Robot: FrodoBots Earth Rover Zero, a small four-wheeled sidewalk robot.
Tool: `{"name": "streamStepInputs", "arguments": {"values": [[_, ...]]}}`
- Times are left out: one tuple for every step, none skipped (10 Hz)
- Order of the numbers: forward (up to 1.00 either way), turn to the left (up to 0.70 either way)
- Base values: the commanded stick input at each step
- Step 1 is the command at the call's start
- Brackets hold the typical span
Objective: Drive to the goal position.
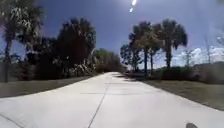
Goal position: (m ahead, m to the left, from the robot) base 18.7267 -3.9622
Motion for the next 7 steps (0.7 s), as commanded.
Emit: {"name": "streamStepInputs", "arguments": {"values": [[0.7,0.0],[0.7,0.0],[0.7,0.0],[0.7,0.0],[0.7,0.0],[0.7,0.0],[0.7,0.0]]}}
